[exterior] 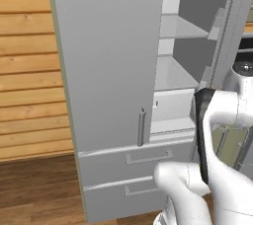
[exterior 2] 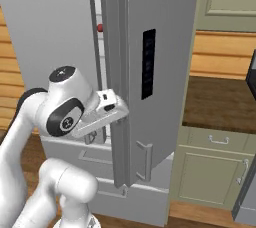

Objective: Take the strawberry from the fridge and place it on top of the pancake, located on the dining counter.

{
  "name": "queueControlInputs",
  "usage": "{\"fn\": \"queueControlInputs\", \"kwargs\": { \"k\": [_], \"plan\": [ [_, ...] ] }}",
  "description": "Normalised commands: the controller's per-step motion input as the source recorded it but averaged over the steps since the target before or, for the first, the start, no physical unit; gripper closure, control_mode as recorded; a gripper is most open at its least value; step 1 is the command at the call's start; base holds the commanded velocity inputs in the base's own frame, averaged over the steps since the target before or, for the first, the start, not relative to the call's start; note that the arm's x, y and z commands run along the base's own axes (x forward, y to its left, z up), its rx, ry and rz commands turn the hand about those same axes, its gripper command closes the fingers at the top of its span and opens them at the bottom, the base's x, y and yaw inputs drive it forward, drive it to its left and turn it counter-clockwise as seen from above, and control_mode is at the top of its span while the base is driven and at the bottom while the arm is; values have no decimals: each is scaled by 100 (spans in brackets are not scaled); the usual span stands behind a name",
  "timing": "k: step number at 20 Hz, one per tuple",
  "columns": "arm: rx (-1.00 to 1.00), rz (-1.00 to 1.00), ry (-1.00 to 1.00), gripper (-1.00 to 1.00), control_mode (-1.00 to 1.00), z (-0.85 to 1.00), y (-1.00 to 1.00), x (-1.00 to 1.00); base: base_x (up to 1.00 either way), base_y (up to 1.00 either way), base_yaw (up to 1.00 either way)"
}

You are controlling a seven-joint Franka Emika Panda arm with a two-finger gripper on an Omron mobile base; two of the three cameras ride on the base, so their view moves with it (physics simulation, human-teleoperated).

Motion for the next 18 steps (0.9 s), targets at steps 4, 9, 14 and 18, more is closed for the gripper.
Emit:
{"fn": "queueControlInputs", "kwargs": {
  "k": [4, 9, 14, 18],
  "plan": [
    [-65, -14, 33, -100, -100, 19, 93, 26, 0, 0, 0],
    [-63, -1, 46, -100, -100, 11, 38, 99, 0, 0, 0],
    [-45, 0, 27, -100, -100, 2, -7, 89, 0, 0, 0],
    [-13, -2, 0, -100, -100, -3, -49, 47, 0, 0, 0]
  ]
}}
